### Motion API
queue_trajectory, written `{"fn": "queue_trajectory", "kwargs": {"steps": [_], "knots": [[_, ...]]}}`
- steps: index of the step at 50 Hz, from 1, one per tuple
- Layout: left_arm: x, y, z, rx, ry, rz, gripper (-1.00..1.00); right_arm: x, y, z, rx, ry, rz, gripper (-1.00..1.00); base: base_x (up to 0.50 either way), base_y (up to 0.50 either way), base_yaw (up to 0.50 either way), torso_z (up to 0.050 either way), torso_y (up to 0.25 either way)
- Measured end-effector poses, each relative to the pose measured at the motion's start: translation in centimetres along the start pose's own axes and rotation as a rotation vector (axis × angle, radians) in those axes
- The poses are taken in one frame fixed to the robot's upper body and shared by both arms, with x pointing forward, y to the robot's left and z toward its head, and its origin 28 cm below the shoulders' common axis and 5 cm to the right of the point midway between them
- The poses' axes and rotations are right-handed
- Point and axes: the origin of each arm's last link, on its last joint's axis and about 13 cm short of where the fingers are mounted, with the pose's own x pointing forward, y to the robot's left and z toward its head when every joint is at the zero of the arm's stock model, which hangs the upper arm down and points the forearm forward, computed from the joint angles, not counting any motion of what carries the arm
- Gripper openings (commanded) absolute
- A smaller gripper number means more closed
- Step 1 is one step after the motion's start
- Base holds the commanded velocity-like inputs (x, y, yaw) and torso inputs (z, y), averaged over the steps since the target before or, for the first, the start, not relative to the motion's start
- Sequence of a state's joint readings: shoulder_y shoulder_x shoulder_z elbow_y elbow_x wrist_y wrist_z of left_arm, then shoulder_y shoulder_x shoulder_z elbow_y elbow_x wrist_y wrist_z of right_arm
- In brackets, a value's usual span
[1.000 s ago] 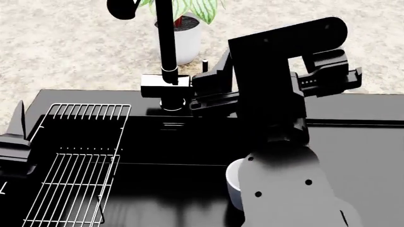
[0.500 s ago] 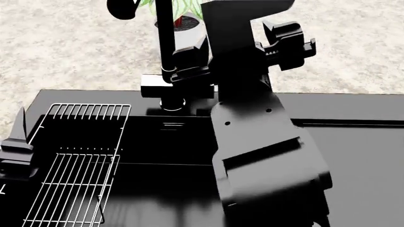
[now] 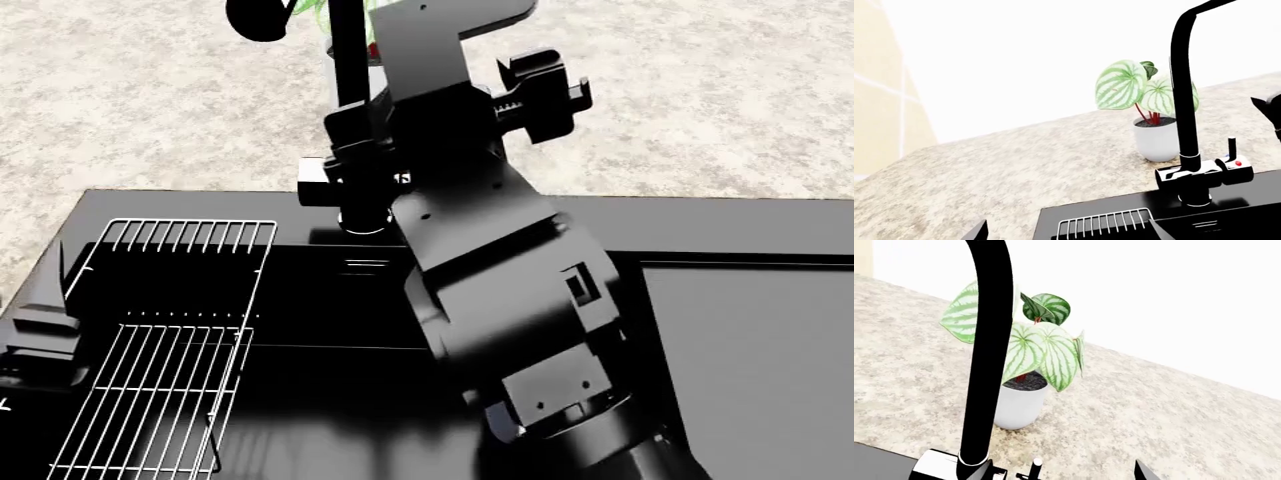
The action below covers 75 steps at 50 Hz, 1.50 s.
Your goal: Turn on the sink faucet.
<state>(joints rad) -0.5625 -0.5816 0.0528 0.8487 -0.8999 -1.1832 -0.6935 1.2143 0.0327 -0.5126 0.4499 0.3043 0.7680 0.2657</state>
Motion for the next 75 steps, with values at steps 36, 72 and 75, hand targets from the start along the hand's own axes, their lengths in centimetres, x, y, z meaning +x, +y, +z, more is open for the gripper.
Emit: {"fn": "queue_trajectory", "kwargs": {"steps": [36,72,75], "knots": [[-1.0,-0.5,0.7,0.044,-0.020,-0.024,1.00,2.9,0.5,-2.0,0.085,0.040,0.014,1.00,0.00,0.00,0.00,0.020,-0.046],[-1.5,-1.9,-0.8,0.054,-0.006,-0.094,1.00,4.0,-0.7,-2.7,0.139,0.075,-0.012,1.00,0.00,0.00,0.00,0.000,0.000],[-1.6,-1.9,-0.9,0.053,-0.006,-0.099,1.00,4.0,-0.8,-2.5,0.134,0.073,-0.016,1.00,0.00,0.00,0.00,0.000,0.000]]}}
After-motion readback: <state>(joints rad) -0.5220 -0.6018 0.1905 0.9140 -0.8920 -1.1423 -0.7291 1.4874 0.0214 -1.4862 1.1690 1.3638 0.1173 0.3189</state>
